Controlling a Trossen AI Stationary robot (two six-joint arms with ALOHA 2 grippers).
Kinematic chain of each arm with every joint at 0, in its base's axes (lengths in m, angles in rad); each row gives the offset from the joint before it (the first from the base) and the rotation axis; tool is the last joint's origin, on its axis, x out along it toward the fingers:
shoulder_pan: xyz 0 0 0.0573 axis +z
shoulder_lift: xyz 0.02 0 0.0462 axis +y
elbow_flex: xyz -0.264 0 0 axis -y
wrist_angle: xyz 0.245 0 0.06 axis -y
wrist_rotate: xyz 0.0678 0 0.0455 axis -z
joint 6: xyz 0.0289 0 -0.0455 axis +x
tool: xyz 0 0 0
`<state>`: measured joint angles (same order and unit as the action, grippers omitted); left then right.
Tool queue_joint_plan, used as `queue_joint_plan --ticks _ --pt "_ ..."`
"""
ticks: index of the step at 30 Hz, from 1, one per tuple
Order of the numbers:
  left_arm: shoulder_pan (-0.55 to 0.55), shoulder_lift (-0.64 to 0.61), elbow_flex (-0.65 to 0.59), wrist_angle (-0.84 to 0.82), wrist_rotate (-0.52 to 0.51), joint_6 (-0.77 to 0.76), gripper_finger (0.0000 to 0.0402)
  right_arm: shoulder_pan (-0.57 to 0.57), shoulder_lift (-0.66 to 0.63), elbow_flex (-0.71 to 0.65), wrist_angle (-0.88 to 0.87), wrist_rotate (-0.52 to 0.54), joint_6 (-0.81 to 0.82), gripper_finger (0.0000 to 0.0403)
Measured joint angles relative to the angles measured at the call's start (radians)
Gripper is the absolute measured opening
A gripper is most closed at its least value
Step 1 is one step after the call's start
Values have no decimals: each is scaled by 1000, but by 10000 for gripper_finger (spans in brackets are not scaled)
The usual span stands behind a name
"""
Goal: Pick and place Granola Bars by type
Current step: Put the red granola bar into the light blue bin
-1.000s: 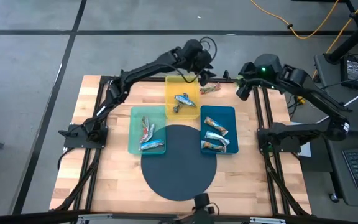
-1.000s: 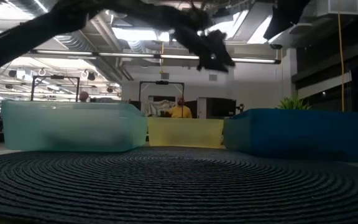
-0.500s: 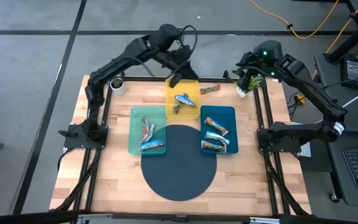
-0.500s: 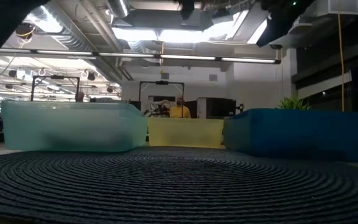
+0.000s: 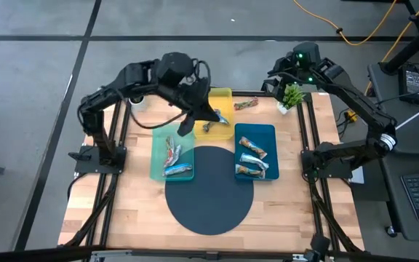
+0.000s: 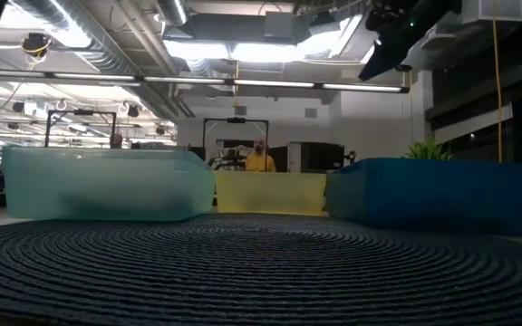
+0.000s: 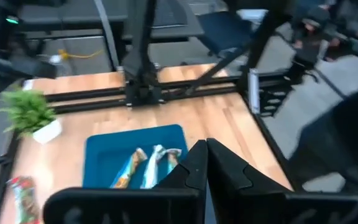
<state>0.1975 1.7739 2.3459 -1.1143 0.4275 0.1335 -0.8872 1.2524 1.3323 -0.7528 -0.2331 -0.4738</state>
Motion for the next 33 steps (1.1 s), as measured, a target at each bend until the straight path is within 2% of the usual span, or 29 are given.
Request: queue_joint_plan --ticks 7,11,16,19,25,29,33 --pt "-133 -84 0 17 -265 -94 2 -25 70 0 2 -52 -176 165" --pt "-203 -144 0 13 -473 -113 1 -41 140 0 2 -53 -273 165" --pt "-271 -210 0 -84 -702 -190 2 -52 254 0 10 -75 -335 165" --pt "-298 -230 0 -134 -800 -258 1 -51 321 0 26 -76 -364 165" --pt "-315 -240 0 -177 -860 -345 8 -46 417 0 62 -76 -397 174" --pt "-313 -239 0 -179 -886 -367 23 -39 471 0 53 -76 -400 216" --pt "-313 -239 0 -179 -919 -367 42 -23 532 0 14 -71 -469 267"
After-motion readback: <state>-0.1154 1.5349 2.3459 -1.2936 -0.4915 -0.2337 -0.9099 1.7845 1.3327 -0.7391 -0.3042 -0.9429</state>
